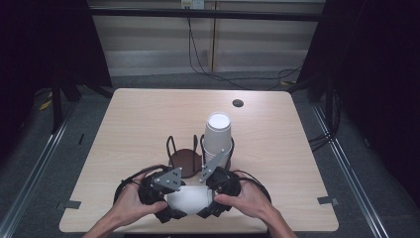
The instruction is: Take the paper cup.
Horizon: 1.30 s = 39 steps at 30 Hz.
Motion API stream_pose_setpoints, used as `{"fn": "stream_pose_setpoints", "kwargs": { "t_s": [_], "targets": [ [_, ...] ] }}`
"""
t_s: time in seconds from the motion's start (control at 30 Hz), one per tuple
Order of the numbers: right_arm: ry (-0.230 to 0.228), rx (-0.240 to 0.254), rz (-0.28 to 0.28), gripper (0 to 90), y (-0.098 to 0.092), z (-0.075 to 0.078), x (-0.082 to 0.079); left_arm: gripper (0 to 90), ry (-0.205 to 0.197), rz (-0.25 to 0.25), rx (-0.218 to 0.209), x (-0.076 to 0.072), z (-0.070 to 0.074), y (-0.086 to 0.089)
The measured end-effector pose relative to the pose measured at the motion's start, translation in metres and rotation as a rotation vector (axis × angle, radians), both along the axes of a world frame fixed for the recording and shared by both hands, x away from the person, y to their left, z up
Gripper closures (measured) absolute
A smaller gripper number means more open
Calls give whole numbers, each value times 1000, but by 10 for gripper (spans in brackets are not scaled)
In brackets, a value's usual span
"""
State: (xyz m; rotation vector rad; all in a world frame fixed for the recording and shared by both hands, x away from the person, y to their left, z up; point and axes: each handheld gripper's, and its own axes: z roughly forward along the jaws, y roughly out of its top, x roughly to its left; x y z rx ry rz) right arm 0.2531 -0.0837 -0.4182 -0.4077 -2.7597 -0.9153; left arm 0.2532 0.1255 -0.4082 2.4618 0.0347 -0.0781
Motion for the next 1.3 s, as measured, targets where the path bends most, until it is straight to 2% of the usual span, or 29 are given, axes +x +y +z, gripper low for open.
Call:
{"fn": "stream_pose_setpoints", "kwargs": {
  "t_s": [0.23, 0.4, 0.5, 0.63, 0.67, 0.73, 0.83, 0.9, 1.1, 1.2, 1.3],
  "targets": [
    [5, 3, 6, 257, -3, 0, 0, 142, 5, 11, -22, 0, 1, 0],
    [3, 4, -2, 258, -4, 1, -1, 145, 11, 17, -59, 1, 4, 3],
    [0, 7, -8, 258, -5, 1, -1, 152, 19, 30, -102, 2, 5, 6],
    [-3, 2, -7, 257, -6, -1, -1, 157, 25, 59, -172, 5, 10, 13],
    [-17, 2, -12, 257, -8, -1, 0, 158, 24, 69, -183, 5, 11, 14],
    [-11, 9, -21, 257, -10, -1, 1, 158, 3, 90, -199, 6, 12, 17],
    [-13, 9, -34, 257, -14, -1, 2, 158, 5, 136, -227, 7, 12, 22],
    [-13, 5, -43, 257, -16, -1, 2, 158, 9, 157, -227, 8, 12, 26],
    [-23, 23, -81, 256, -23, -1, 4, 158, 1, 215, -276, 6, 12, 40],
    [-23, 28, -90, 256, -25, -3, 5, 158, 4, 224, -284, 5, 9, 45],
    [-24, 41, -105, 255, -27, -4, 5, 158, -12, 223, -301, 2, 8, 50]
  ]
}}
